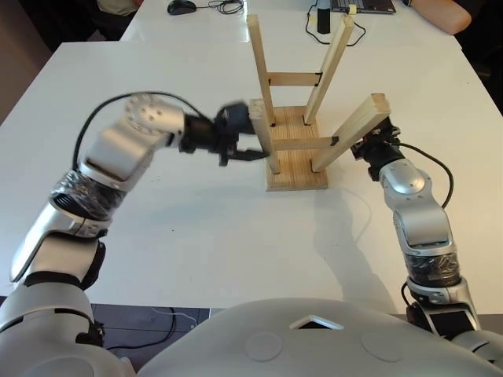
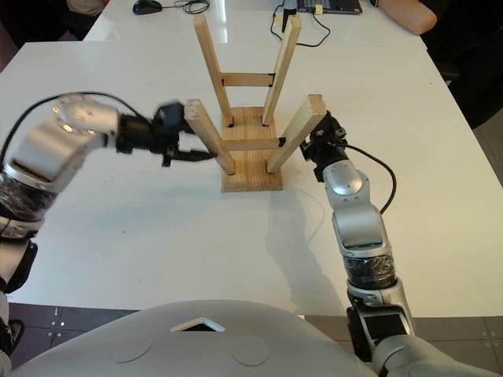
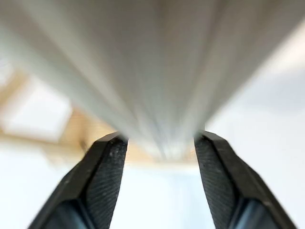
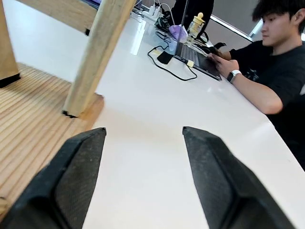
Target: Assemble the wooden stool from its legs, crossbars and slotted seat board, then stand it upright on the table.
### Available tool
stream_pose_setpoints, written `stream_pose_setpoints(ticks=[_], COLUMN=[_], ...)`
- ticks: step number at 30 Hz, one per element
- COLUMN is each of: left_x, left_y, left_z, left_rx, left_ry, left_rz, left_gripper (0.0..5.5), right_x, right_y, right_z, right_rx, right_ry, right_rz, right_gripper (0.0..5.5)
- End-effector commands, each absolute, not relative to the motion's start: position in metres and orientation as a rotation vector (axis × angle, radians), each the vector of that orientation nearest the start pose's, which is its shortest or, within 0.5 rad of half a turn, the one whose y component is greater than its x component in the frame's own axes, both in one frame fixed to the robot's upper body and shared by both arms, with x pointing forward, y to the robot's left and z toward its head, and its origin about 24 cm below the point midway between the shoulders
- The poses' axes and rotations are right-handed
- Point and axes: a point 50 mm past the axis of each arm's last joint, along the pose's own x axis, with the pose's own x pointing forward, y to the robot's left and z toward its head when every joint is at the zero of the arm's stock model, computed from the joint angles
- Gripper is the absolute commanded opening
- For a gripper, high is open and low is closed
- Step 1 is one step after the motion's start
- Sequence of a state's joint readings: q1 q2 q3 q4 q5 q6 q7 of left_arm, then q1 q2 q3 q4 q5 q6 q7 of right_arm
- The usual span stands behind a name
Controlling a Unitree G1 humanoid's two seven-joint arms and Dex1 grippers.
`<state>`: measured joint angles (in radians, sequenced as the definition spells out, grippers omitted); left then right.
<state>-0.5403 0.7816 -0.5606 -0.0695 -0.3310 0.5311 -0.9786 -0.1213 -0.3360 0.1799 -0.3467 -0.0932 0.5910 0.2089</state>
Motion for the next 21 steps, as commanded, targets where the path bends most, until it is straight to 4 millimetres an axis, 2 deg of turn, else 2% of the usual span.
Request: stream_pose_setpoints(ticks=[1, 4, 8, 11, 14, 18, 21], left_x=[0.258, 0.257, 0.256, 0.248, 0.242, 0.241, 0.257], left_y=[0.139, 0.144, 0.150, 0.154, 0.174, 0.204, 0.217], left_z=[0.075, 0.082, 0.091, 0.092, 0.085, 0.096, 0.107], left_rx=[0.443, 0.419, 0.351, 0.332, 0.335, 0.196, 0.111], left_ry=[0.633, 0.596, 0.523, 0.500, 0.527, 0.486, 0.403], left_rz=[-1.303, -1.274, -1.242, -1.261, -1.193, -1.061, -0.897], left_gripper=[3.11, 3.66, 3.66, 3.66, 3.66, 3.66, 3.17], right_x=[0.251, 0.251, 0.249, 0.248, 0.250, 0.251, 0.252], right_y=[-0.143, -0.153, -0.163, -0.178, -0.201, -0.217, -0.220], right_z=[0.091, 0.088, 0.079, 0.072, 0.070, 0.068, 0.062], right_rx=[-0.455, -0.467, -0.491, -0.529, -0.577, -0.558, -0.517], right_ry=[0.130, 0.143, 0.178, 0.212, 0.231, 0.238, 0.239], right_rz=[0.441, 0.414, 0.384, 0.346, 0.271, 0.174, 0.117], right_gripper=[2.95, 2.95, 2.95, 2.95, 2.95, 2.95, 2.95])
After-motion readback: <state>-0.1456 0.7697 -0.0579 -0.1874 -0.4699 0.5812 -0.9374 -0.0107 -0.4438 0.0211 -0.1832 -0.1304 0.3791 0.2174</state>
